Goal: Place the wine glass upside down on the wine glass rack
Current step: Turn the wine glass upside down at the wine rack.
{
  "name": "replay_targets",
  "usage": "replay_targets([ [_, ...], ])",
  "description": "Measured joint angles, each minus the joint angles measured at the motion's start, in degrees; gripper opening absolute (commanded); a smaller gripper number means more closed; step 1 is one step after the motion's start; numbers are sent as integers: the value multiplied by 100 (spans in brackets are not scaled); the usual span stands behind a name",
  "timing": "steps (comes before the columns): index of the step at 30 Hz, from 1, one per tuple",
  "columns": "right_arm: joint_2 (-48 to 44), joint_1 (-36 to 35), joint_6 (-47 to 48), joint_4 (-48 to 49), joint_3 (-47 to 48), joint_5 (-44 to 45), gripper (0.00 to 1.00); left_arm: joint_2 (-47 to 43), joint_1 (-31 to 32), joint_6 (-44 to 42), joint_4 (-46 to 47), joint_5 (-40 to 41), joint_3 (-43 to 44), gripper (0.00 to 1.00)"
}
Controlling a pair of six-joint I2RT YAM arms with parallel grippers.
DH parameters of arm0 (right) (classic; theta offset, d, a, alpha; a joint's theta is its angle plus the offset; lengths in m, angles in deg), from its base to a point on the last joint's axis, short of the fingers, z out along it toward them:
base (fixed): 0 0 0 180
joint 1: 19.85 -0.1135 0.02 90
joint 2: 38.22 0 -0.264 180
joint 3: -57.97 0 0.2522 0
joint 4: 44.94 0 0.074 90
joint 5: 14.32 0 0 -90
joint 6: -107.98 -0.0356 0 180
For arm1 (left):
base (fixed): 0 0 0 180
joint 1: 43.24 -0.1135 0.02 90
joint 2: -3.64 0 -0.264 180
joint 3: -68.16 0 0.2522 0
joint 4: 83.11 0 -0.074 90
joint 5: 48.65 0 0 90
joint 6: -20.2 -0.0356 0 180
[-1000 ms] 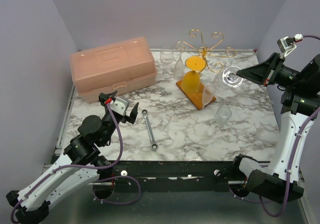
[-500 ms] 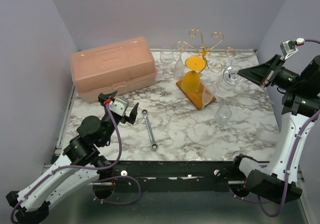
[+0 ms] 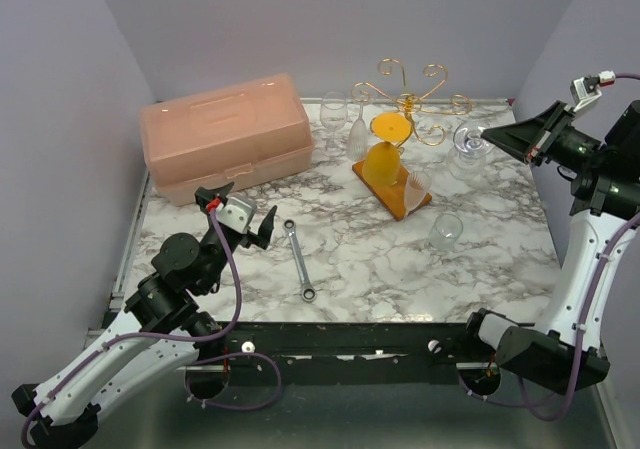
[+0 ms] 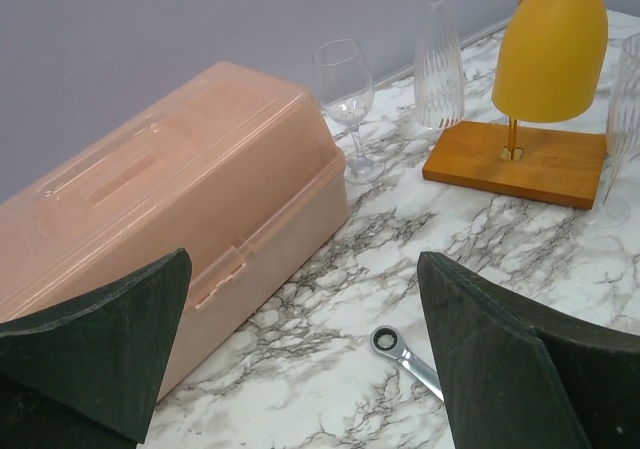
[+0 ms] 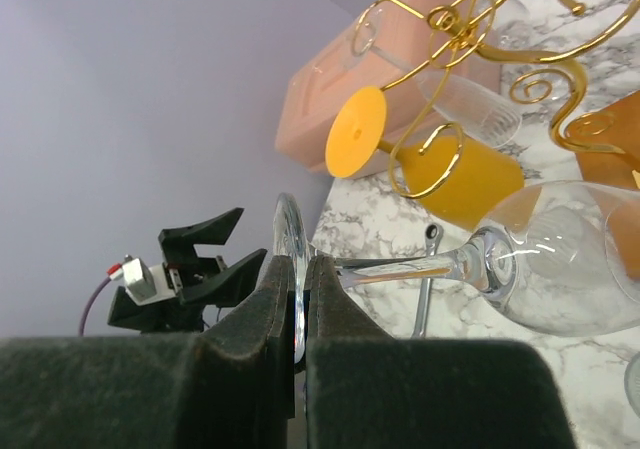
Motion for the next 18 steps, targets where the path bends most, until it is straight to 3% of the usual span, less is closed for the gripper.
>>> replay_targets([
  [18,680,2,114,372,-103,638,0,-7,-26,-2,0,0,-9,99],
])
